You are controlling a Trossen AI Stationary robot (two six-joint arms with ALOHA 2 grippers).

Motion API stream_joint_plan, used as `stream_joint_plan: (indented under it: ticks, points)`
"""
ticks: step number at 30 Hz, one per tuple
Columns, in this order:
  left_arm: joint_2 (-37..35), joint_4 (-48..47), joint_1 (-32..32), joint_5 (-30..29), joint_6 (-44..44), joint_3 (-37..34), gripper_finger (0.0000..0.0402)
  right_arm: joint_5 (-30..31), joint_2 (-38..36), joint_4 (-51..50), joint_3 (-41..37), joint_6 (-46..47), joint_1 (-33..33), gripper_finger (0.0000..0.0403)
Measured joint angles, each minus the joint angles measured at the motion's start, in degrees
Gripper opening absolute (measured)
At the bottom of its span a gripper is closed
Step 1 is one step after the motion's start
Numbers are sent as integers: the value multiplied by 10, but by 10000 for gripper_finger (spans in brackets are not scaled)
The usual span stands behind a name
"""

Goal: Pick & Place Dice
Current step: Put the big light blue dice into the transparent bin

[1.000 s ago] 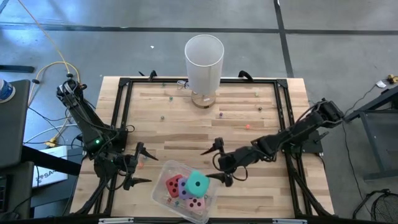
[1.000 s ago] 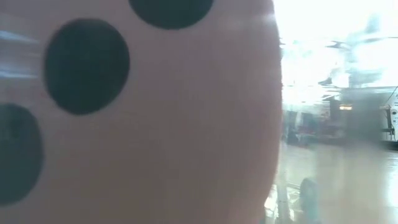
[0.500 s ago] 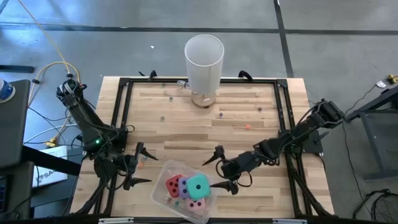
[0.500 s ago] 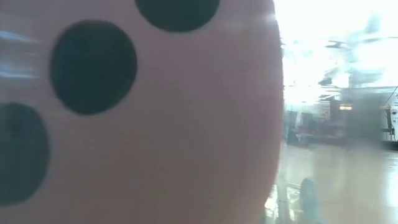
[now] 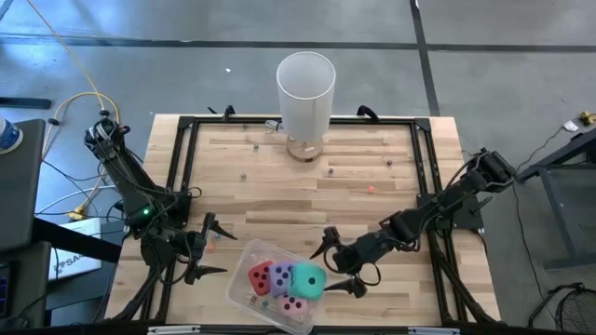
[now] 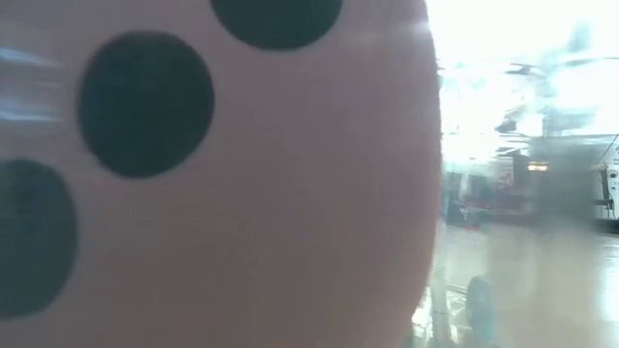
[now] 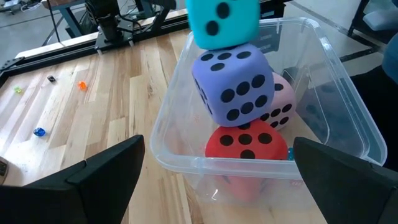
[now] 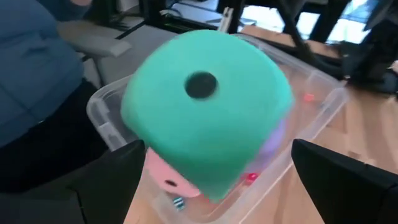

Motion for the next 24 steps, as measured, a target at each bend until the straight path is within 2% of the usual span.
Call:
stream_joint_plan:
  ticks: [5,17,21,24]
  points:
    - [0,0,0,0,0,0,400,-41,0,-3,0,0,10,396]
    - [0,0,0,-4,0,0,400,-45,-1,19,0,-40,39,396]
    - [-7,0,0,-78,-1,0,400,-36,-17,21,0,-60,52,396]
    - [-30,0,2,-152,-11,0,400,19,-35,-3,0,-57,64,396]
